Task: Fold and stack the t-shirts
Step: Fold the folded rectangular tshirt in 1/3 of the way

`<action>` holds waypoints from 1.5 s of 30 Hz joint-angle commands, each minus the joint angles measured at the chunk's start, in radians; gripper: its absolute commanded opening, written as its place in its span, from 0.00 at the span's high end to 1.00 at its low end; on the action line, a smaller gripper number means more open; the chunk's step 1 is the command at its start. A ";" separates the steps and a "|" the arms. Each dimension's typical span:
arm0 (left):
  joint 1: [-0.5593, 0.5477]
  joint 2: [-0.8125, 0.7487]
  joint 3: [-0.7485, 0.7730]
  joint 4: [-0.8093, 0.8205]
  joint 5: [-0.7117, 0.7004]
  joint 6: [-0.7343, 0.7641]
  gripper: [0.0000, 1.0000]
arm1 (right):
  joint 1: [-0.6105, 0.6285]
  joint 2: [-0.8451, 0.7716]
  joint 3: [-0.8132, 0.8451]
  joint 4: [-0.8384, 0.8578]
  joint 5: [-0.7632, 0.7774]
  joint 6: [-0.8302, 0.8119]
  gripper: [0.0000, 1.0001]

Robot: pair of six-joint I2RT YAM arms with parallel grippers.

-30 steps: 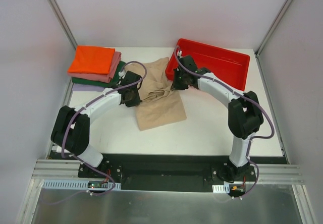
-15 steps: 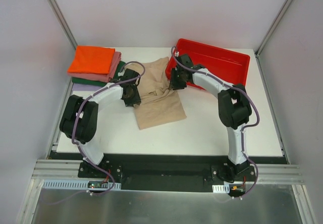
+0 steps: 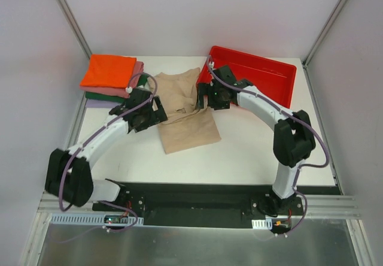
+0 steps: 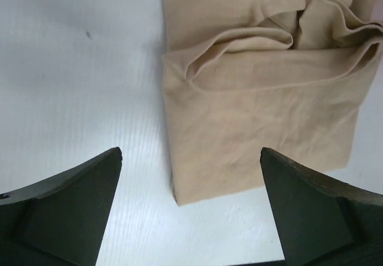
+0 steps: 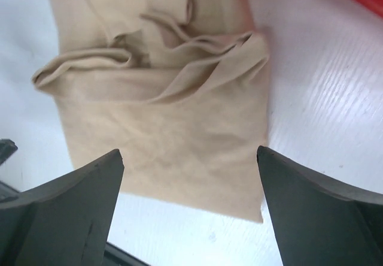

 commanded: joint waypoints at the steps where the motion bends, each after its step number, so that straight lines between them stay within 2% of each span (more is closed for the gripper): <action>1: 0.009 -0.181 -0.146 -0.016 -0.034 -0.098 0.01 | 0.059 -0.127 -0.098 0.017 -0.049 -0.057 0.04; 6: 0.009 -0.300 -0.291 -0.053 0.006 -0.150 0.01 | 0.151 -0.062 -0.109 0.059 -0.075 -0.083 0.04; 14: 0.009 -0.407 -0.390 -0.076 0.023 -0.183 0.01 | 0.189 0.147 0.081 0.150 -0.073 -0.057 0.04; 22: 0.009 -0.418 -0.406 -0.077 0.013 -0.167 0.01 | 0.157 0.411 0.499 0.158 0.015 -0.054 0.04; 24: 0.009 -0.423 -0.404 -0.077 0.021 -0.158 0.01 | 0.134 0.442 0.616 0.112 -0.009 -0.022 0.04; 26: 0.009 -0.424 -0.404 -0.077 0.036 -0.150 0.01 | 0.126 0.419 0.634 0.091 -0.018 -0.016 0.04; 29: 0.009 -0.417 -0.400 -0.076 0.052 -0.142 0.01 | 0.128 0.269 0.493 0.100 0.025 -0.065 0.04; 32: 0.009 -0.389 -0.387 -0.056 0.098 -0.136 0.01 | 0.128 0.015 0.187 0.198 0.067 -0.096 0.04; 38: 0.003 -0.306 -0.409 0.146 0.269 -0.110 0.11 | 0.120 -0.542 -0.412 0.324 0.325 -0.045 0.04; 41: 0.003 -0.245 -0.397 0.191 0.303 -0.115 0.26 | 0.096 -0.722 -0.613 0.359 0.400 0.051 0.04; 45: -0.002 -0.180 -0.413 0.240 0.342 -0.141 0.44 | 0.063 -0.899 -0.831 0.422 0.402 0.122 0.04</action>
